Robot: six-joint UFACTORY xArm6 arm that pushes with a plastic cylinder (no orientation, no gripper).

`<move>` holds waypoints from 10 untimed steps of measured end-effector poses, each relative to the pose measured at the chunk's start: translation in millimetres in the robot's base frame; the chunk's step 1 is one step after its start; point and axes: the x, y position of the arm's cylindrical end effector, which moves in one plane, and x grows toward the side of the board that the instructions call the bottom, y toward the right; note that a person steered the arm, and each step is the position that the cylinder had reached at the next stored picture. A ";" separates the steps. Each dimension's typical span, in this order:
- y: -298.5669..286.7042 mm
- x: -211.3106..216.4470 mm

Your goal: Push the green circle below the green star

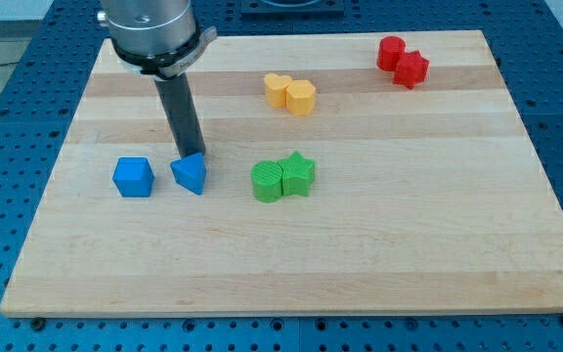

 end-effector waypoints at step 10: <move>117.3 57.6</move>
